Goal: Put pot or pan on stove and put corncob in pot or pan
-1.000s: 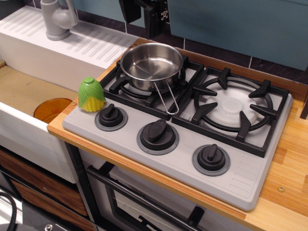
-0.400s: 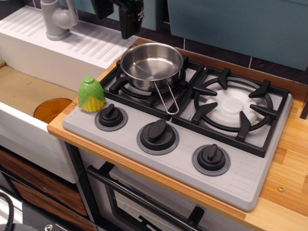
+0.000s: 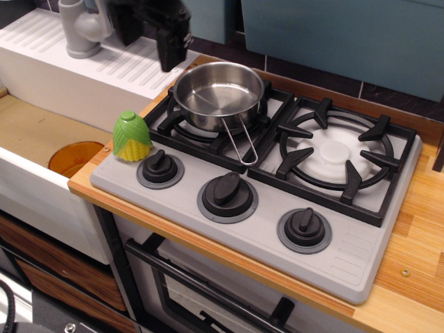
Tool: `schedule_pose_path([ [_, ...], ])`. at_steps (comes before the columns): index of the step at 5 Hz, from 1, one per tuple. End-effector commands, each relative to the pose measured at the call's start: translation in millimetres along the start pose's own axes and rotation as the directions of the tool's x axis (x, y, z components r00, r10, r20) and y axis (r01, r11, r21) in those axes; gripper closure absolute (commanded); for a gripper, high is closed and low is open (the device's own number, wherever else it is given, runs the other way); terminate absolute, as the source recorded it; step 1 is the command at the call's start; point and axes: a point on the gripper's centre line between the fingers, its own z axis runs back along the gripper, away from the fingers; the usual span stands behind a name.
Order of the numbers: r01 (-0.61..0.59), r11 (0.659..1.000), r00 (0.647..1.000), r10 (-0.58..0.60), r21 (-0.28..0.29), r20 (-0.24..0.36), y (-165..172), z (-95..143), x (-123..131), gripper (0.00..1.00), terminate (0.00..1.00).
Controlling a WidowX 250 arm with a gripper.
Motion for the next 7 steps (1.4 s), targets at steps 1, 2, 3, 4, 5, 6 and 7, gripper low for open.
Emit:
schedule_pose_path([
  [1, -0.069, 0.997, 0.994, 0.065, 0.044, 0.091, 15, 3, -11, 0.0, 0.0],
  [2, -0.095, 0.994, 0.991, 0.089, 0.051, 0.098, 18, -5, -20, 0.0, 0.0],
  [3, -0.105, 0.993, 0.987, 0.099, 0.044, 0.125, 19, -12, -27, 0.0, 0.0],
  [4, -0.123, 0.992, 0.984, 0.117, 0.035, 0.135, 19, -22, -30, 0.0, 0.0],
  [5, -0.142, 0.99, 0.979, 0.136, 0.026, 0.15, 15, -35, -35, 0.0, 0.0],
  [6, -0.149, 0.989, 0.976, 0.145, 0.016, 0.163, 11, -43, -38, 0.0, 0.0],
  [7, -0.149, 0.989, 0.975, 0.146, 0.005, 0.167, 7, -51, -41, 0.0, 0.0],
])
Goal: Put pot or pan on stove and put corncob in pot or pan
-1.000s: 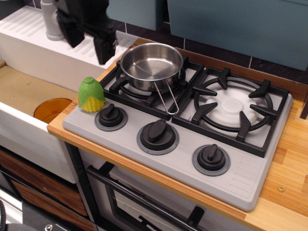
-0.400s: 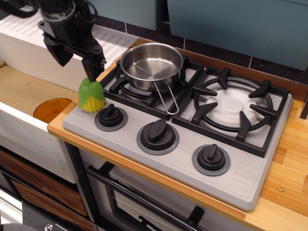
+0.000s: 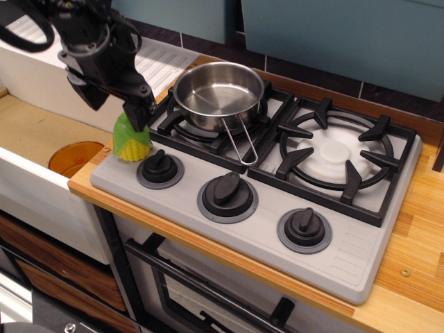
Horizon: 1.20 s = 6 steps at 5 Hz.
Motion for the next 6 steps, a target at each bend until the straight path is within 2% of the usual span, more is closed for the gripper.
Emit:
schedule_pose_path([
  [1, -0.014, 1.0, 0.999, 0.014, -0.004, 0.045, -5, -9, 2, 0.0, 0.0],
  [3, -0.018, 0.999, 0.998, 0.021, -0.034, 0.068, -11, -20, -1, 0.0, 0.0],
  [4, -0.014, 0.999, 0.998, 0.017, -0.05, 0.063, -12, -21, 0, 1.0, 0.0],
  [6, -0.014, 0.998, 0.999, 0.017, -0.064, 0.042, -13, -11, -1, 1.0, 0.0],
])
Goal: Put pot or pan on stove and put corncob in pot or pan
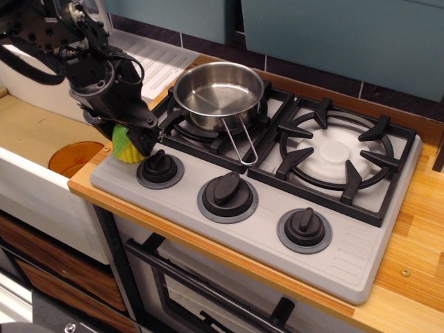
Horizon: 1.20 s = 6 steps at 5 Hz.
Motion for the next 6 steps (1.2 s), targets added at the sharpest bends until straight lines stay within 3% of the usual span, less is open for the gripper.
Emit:
schedule_pose_path([
  [1, 0.011, 1.0, 1.0, -0.011, 0.028, 0.014, 5, 26, 20, 1.0, 0.0],
  [4, 0.043, 0.997, 0.998, -0.04, 0.071, -0.043, 15, 82, 59, 1.0, 0.0],
  [6, -0.022, 0.999, 0.998, 0.023, 0.034, -0.052, -10, 101, 95, 1.0, 0.0],
])
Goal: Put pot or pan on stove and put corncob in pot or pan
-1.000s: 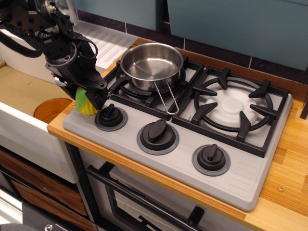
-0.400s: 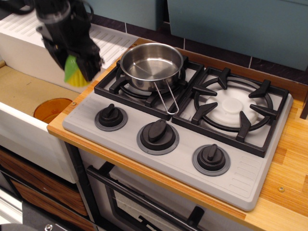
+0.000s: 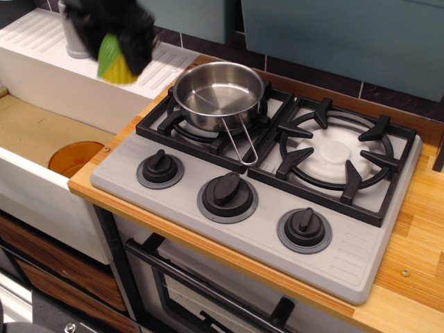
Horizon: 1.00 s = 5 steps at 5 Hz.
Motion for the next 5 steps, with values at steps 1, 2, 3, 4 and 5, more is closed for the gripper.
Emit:
schedule_pose_path([
  [1, -0.051, 0.999, 0.996, 0.051, -0.01, 0.078, -25, 23, 42, 1.0, 0.0],
  [2, -0.062, 0.998, 0.995, 0.064, -0.028, 0.079, -41, 12, 55, 1.0, 0.0],
  [3, -0.068, 0.997, 0.994, 0.071, -0.034, 0.081, -50, 8, 61, 1.0, 0.0],
  [4, -0.065, 0.997, 0.994, 0.07, -0.051, 0.085, -54, 5, 62, 1.0, 0.0],
  [5, -0.064, 0.995, 0.992, 0.071, -0.076, 0.104, -58, -4, 63, 1.0, 0.0],
])
